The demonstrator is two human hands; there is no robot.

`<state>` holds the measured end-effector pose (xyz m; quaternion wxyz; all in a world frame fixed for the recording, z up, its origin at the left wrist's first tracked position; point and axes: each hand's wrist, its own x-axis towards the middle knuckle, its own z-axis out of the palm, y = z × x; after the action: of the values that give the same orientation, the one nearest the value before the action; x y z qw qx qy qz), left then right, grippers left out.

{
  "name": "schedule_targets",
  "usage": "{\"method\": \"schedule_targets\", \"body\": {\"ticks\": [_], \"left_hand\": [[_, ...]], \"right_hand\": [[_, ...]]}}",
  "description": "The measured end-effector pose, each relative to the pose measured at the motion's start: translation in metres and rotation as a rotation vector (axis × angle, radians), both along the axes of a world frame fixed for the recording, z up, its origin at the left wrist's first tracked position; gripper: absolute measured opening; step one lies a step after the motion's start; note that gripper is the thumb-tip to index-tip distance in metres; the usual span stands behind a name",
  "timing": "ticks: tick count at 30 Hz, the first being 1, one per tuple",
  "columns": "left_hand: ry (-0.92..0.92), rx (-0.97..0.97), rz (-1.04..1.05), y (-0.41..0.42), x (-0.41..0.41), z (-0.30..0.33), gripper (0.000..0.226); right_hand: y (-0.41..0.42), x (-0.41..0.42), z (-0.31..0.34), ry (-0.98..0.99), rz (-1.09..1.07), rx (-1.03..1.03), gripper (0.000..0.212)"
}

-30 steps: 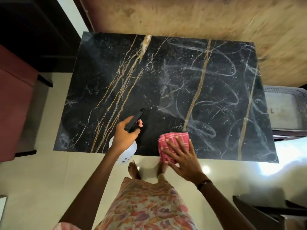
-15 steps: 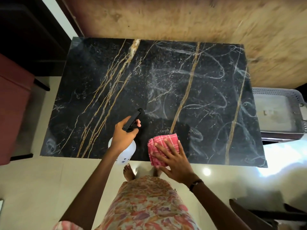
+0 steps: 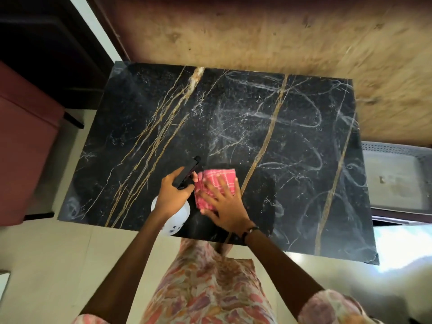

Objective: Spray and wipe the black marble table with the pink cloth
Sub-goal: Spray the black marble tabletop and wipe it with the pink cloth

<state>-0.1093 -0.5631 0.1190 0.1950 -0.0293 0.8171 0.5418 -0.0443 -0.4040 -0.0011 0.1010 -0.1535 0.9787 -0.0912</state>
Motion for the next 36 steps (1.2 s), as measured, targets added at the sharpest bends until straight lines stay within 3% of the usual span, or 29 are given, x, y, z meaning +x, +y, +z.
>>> {"method": "schedule_targets", "body": {"ticks": [3,8,12,17,21,26,30,36], "left_hand": [[-0.006,0.023,0.024,0.002,-0.008,0.002,0.025],[-0.037,0.035,0.024,0.003,-0.025,0.002,0.027],[-0.007,0.01,-0.014,0.007,-0.044,-0.001,0.027],[-0.008,-0.002,-0.05,0.014,-0.069,-0.008,0.022],[-0.02,0.017,-0.056,0.022,-0.088,-0.013,0.026],[-0.028,0.047,-0.043,0.025,-0.108,-0.019,0.025],[-0.009,0.05,-0.057,0.029,-0.121,-0.018,0.029],[-0.021,0.019,-0.039,0.035,-0.142,-0.019,0.025]], "right_hand": [[0.034,0.028,-0.005,0.065,0.093,-0.016,0.055],[0.1,0.006,-0.002,0.016,-0.157,0.028,0.058],[0.071,-0.062,0.004,-0.033,-0.3,0.022,0.059],[0.013,-0.079,0.002,-0.029,-0.071,0.013,0.056],[0.047,-0.048,-0.005,0.031,0.081,0.002,0.056],[0.102,-0.079,-0.002,0.018,-0.153,0.013,0.06],[0.074,-0.148,0.002,-0.016,-0.328,0.003,0.059],[0.032,-0.143,-0.005,-0.022,-0.041,0.038,0.058]]}}
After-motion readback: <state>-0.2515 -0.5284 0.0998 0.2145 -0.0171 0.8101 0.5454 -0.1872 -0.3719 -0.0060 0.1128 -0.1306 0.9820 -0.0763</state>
